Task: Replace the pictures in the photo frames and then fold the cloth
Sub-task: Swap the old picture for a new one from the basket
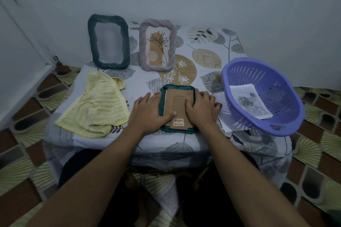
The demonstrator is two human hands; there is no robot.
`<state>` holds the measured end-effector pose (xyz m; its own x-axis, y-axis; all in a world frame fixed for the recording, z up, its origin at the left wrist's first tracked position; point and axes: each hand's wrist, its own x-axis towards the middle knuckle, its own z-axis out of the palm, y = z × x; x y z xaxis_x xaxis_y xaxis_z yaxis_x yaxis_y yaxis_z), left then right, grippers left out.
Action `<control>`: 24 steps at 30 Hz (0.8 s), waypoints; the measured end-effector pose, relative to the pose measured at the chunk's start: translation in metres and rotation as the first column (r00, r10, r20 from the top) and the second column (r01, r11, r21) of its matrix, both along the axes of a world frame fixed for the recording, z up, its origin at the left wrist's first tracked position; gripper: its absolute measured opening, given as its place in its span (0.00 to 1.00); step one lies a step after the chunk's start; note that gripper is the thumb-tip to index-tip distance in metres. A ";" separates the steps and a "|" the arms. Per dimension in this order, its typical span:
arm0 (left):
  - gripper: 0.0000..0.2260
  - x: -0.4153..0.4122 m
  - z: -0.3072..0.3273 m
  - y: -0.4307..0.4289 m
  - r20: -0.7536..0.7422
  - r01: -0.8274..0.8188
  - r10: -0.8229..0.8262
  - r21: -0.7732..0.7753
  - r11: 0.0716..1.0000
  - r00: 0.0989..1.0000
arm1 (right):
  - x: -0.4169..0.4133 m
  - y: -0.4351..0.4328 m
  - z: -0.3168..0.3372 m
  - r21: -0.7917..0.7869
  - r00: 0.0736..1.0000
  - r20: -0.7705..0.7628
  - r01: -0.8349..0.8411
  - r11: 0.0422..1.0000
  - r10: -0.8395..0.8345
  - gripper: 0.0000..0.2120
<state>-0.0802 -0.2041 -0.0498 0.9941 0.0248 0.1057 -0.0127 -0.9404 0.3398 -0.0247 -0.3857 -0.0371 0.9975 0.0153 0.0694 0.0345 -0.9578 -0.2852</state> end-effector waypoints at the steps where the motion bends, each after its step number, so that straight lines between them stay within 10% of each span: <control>1: 0.41 0.000 0.000 0.000 0.001 0.001 -0.001 -0.002 1.000 1.000 | 0.000 0.000 0.000 0.006 1.000 0.001 0.007 1.000 -0.007 0.28; 24: 0.35 0.001 -0.004 0.001 -0.038 0.032 -0.030 0.055 0.998 0.999 | 0.007 0.002 0.005 0.313 0.986 -0.099 0.157 0.937 -0.132 0.23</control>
<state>-0.0795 -0.2031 -0.0535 0.9976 -0.0107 0.0687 -0.0301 -0.9573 0.2875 -0.0172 -0.3833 -0.0320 0.9897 -0.1403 -0.0282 -0.1311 -0.8091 -0.5729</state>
